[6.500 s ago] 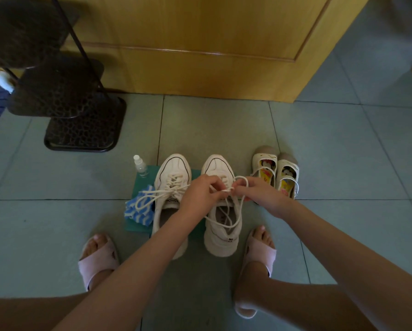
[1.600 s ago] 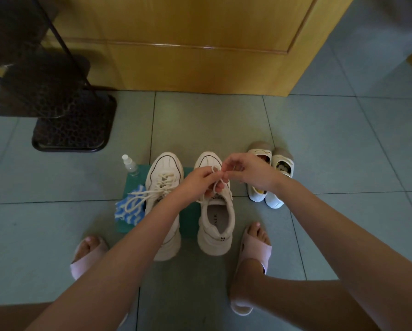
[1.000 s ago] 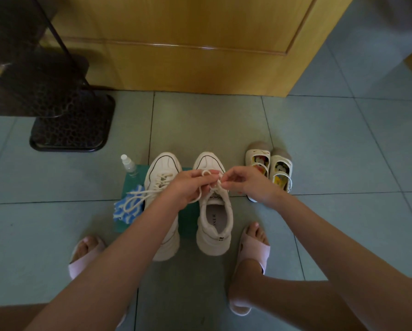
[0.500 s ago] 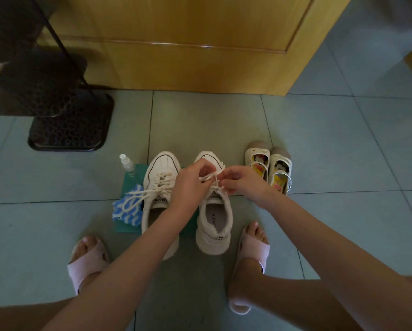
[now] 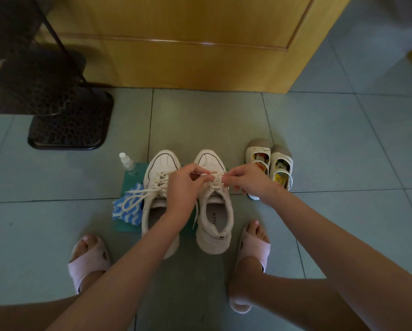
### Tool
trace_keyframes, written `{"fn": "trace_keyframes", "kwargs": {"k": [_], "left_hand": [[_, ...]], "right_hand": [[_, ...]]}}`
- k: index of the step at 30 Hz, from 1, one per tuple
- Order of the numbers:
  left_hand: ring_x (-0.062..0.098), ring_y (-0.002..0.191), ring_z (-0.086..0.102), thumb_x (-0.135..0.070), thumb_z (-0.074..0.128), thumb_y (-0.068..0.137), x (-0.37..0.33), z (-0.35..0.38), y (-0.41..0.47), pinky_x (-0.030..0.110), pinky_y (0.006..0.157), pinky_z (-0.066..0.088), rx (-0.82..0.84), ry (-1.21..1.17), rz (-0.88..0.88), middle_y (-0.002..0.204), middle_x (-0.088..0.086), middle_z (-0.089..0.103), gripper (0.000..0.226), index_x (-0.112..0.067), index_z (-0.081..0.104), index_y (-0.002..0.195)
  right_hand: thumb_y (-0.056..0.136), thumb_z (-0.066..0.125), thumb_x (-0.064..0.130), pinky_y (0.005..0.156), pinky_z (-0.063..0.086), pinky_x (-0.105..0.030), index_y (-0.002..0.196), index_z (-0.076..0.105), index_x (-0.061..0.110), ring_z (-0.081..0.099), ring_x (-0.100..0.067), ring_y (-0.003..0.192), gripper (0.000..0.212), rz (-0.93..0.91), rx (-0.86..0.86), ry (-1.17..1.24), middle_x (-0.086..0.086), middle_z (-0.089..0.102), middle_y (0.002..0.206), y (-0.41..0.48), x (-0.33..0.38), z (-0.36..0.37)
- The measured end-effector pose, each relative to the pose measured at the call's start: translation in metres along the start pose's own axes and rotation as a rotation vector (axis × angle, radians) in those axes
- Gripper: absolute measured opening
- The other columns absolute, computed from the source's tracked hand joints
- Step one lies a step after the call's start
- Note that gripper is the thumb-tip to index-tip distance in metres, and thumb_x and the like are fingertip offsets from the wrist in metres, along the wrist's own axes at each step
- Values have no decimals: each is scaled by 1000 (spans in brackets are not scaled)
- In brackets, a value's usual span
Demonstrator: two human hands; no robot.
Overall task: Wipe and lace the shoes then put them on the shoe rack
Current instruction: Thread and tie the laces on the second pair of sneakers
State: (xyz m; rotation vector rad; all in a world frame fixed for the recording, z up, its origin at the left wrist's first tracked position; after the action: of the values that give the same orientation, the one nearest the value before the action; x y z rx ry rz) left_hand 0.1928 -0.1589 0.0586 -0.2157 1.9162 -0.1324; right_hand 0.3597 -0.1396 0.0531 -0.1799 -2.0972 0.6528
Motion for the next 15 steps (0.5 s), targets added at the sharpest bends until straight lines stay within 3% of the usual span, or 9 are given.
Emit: {"fn": "trace_keyframes", "kwargs": {"k": [3, 8, 11, 15], "left_hand": [[-1, 79, 61, -23, 73, 75, 4, -12, -1, 15, 71, 47, -93, 34, -36, 79, -12, 68, 6, -22, 68, 78], [9, 61, 65, -13, 65, 85, 12, -24, -13, 17, 50, 52, -120, -130, -145, 71, -2, 66, 7, -15, 61, 79], [3, 50, 62, -9, 62, 87, 13, -25, -15, 15, 47, 51, -149, -182, -187, 70, 3, 66, 3, -8, 59, 85], [1, 52, 63, -9, 56, 90, 17, -23, -17, 12, 49, 50, -193, -350, -323, 76, 6, 66, 9, -2, 59, 96]], "right_hand": [[83, 67, 17, 56, 37, -28, 75, 72, 7, 47, -13, 59, 14, -30, -49, -185, -7, 59, 64, 2, -3, -9], [81, 68, 18, 59, 40, -31, 79, 73, 1, 49, -15, 61, 18, 6, -11, -327, -11, 61, 67, 0, -16, -17], [82, 67, 18, 61, 45, -30, 75, 72, 9, 52, -13, 60, 11, 9, 2, -409, -7, 64, 69, -3, -19, -18], [81, 66, 22, 64, 50, -33, 68, 66, 20, 56, -16, 65, 13, 12, 1, -500, -7, 67, 73, -5, -18, -21]]}}
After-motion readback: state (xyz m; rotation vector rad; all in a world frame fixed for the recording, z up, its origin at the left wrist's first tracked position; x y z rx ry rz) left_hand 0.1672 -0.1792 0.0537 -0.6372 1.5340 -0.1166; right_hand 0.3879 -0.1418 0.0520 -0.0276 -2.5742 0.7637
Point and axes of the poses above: each hand's wrist, its own y-axis towards the middle knuckle, its own z-axis out of the palm, x = y × z, the point moved 5 cm from there along y, towards the middle knuckle
